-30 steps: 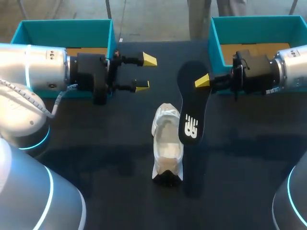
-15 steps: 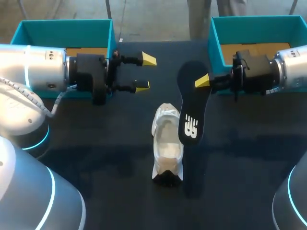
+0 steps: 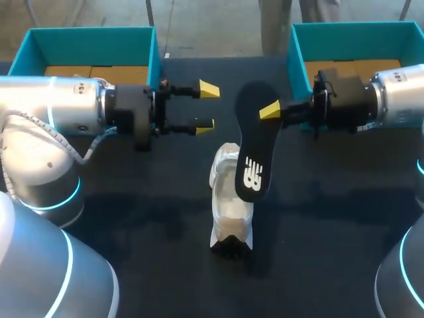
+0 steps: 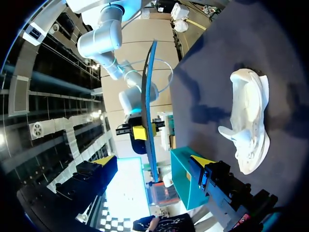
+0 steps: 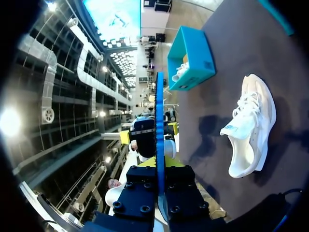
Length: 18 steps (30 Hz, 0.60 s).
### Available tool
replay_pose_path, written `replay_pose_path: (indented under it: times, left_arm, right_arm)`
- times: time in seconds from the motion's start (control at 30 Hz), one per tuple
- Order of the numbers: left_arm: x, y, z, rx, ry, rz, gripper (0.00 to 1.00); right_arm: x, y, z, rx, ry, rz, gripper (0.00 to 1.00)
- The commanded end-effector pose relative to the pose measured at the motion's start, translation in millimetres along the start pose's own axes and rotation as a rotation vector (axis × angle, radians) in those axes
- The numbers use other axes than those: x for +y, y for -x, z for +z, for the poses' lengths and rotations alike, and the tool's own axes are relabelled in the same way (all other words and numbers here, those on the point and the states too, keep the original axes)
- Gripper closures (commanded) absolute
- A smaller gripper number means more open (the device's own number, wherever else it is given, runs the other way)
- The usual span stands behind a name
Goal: Take the shoe out of the shoebox, open the shoe tongue, remove and reinsert the insole, then place the shoe into the shoebox
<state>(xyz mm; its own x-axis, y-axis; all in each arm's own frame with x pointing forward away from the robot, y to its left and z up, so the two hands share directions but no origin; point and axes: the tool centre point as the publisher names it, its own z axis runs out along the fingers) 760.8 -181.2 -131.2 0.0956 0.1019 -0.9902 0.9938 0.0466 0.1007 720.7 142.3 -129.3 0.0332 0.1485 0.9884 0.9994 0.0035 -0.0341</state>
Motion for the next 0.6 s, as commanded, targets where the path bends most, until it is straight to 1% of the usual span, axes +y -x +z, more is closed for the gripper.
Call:
replay_pose_path:
  times: [0.03, 0.23, 0.3, 0.33, 0.4, 0.43, 0.47, 0.6]
  left_arm:
    - [5, -4.2, 9, -0.017, -0.002, 0.008, 0.00]
    - [6, -6.2, 17, -0.051, 0.008, -0.003, 0.00]
    - [7, -7.1, 20, -0.057, 0.012, -0.006, 0.10]
    - [7, -7.7, 21, -0.060, 0.014, -0.011, 0.10]
    - [6, -9.1, 23, -0.061, 0.012, -0.015, 0.21]
    - [6, -9.6, 24, -0.063, 0.011, -0.020, 0.22]
    - [6, -10.0, 26, -0.067, 0.010, -0.027, 0.27]
    - [6, -9.9, 31, -0.078, 0.015, -0.039, 0.37]
  right_arm:
    - [3.3, 1.9, 14, 0.007, -0.013, -0.001, 1.00]
    - [3.9, 2.8, 24, 0.010, -0.032, 0.005, 1.00]
    - [5.7, 3.6, 26, 0.011, -0.034, 0.006, 1.00]
    - [6.6, 3.7, 27, 0.012, -0.034, 0.006, 1.00]
    - [8.0, 3.4, 30, 0.015, -0.036, 0.005, 1.00]
    - [8.5, 3.4, 31, 0.017, -0.037, 0.004, 1.00]
    - [9.2, 3.6, 31, 0.018, -0.038, 0.003, 1.00]
    - [10.9, 3.7, 32, 0.023, -0.035, 0.001, 1.00]
